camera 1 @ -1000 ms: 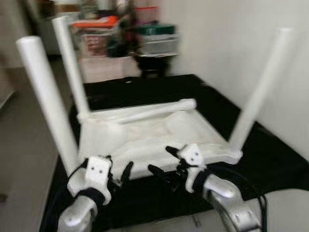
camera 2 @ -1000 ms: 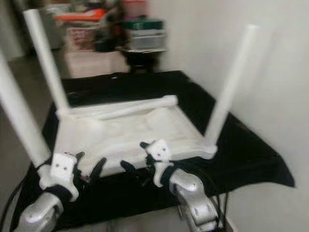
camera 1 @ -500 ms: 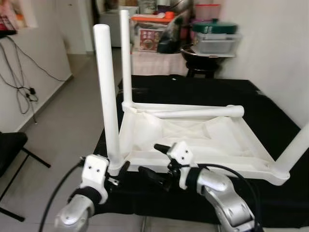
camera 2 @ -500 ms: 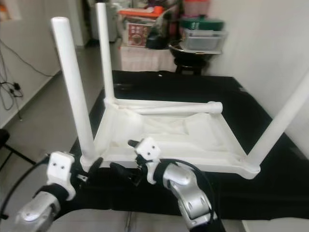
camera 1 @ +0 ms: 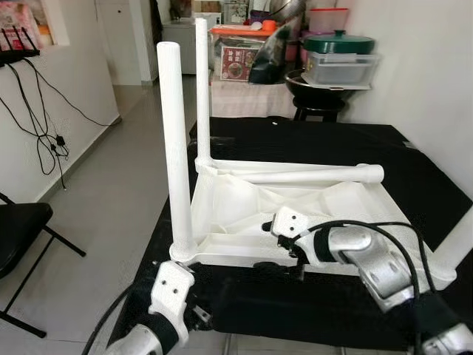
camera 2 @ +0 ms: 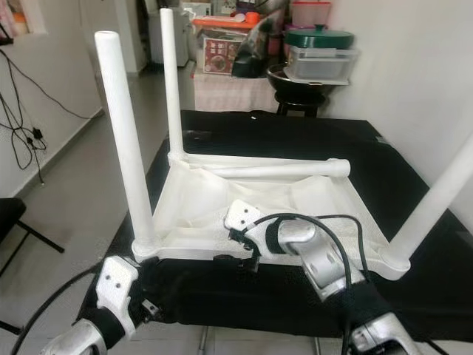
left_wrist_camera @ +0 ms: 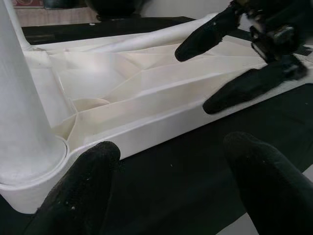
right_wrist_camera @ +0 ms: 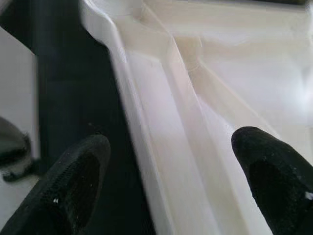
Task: Building children table
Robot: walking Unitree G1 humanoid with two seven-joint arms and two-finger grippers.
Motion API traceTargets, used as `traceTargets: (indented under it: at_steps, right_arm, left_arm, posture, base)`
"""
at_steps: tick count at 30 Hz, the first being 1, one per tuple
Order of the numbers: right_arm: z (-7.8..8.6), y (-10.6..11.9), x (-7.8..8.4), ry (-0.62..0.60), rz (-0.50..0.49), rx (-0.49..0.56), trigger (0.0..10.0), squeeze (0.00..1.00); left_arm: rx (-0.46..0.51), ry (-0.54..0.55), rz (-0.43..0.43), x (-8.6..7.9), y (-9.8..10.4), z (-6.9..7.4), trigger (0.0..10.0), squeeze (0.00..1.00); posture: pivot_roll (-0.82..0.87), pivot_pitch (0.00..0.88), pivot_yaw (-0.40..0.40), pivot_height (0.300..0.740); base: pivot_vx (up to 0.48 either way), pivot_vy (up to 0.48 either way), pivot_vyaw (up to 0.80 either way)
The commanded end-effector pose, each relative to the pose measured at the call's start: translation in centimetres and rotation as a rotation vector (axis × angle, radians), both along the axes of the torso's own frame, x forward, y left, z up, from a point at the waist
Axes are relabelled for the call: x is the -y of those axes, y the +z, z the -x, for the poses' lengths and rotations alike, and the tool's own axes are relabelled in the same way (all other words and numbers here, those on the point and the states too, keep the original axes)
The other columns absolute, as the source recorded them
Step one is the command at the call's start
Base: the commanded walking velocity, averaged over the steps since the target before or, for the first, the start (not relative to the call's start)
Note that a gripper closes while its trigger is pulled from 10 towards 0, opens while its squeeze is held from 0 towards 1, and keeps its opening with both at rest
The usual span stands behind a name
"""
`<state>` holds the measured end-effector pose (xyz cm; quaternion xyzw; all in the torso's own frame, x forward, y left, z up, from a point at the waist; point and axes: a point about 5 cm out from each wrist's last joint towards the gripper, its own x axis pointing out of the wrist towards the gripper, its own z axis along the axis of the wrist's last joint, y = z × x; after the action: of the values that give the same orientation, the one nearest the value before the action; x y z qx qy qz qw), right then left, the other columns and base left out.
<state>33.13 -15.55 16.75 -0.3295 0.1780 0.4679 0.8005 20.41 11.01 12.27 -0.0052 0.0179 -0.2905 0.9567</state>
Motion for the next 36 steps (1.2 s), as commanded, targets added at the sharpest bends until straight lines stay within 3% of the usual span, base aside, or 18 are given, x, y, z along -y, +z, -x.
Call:
traceTargets:
  at_steps: [1, 6, 7, 9, 20, 22, 27, 30, 35, 36]
  right_arm:
    - [-0.5, -0.2, 1.2, -0.047, 0.062, -0.038, 10.0, 0.0]
    - [-1.2, 0.0, 3.8, -0.111, 0.206, -0.104, 10.0, 0.0]
    - [-1.2, 0.0, 3.8, -0.111, 0.206, -0.104, 10.0, 0.0]
    - [-0.7, -0.2, 5.1, -0.074, 0.3, -0.149, 10.0, 0.0]
    - [-0.2, -0.2, 5.4, 0.001, 0.347, -0.223, 10.0, 0.0]
    - [-0.6, -0.2, 6.0, -0.016, 0.393, -0.228, 10.0, 0.0]
    - [-0.9, 0.2, 9.4, -0.063, 0.602, -0.232, 10.0, 0.0]
    - [-1.0, 0.6, 10.4, -0.087, 0.643, -0.243, 10.0, 0.0]
    - [-0.9, 0.5, 10.6, -0.095, 0.661, -0.253, 10.0, 0.0]
    - [-0.9, 0.4, 10.6, -0.095, 0.667, -0.255, 8.0, 0.0]
  left_arm:
    - [-0.015, 0.005, -0.018, -0.1, -0.2, 0.3, 10.0, 0.0]
    - [-0.018, 0.03, -0.017, -0.5, -0.4, 0.7, 10.0, 0.0]
    - [-0.018, 0.03, -0.017, -0.5, -0.4, 0.7, 10.0, 0.0]
    - [-0.016, 0.031, -0.01, -0.5, -0.3, 0.8, 10.0, 0.0]
    - [-0.027, 0.03, 0.003, -0.5, -0.1, 1.1, 10.0, 0.0]
    - [-0.027, 0.032, 0.006, -0.5, -0.1, 1.1, 10.0, 0.0]
    - [-0.025, 0.037, 0.013, -0.4, 0.0, 1.1, 10.0, 0.0]
    - [-0.024, 0.038, 0.016, -0.4, 0.1, 1.0, 10.0, 0.0]
    - [-0.022, 0.038, 0.019, -0.4, 0.2, 0.9, 10.0, 0.0]
    - [-0.022, 0.038, 0.02, -0.4, 0.2, 0.9, 10.0, 0.0]
  posture:
    - [0.0, 0.0, -0.081, 0.74]
    - [0.0, 0.0, -0.08, 0.74]
    - [0.0, 0.0, -0.08, 0.74]
    - [0.0, 0.0, -0.08, 0.74]
    - [0.01, 0.002, -0.077, 0.74]
    - [0.01, 0.007, -0.078, 0.74]
    - [0.0, 0.011, -0.082, 0.74]
    - [0.0, 0.013, -0.081, 0.74]
    - [0.0, 0.014, -0.081, 0.74]
    - [0.0, 0.015, -0.08, 0.74]
  base:
    - [0.0, 0.0, 0.0]
    - [0.0, 0.0, 0.0]
    - [0.0, 0.0, 0.0]
    - [0.0, 0.0, 0.0]
    - [0.0, 0.0, 0.0]
    - [0.0, 0.0, 0.0]
    - [0.0, 0.0, 0.0]
    - [0.0, 0.0, 0.0]
    - [0.0, 0.0, 0.0]
    - [0.0, 0.0, 0.0]
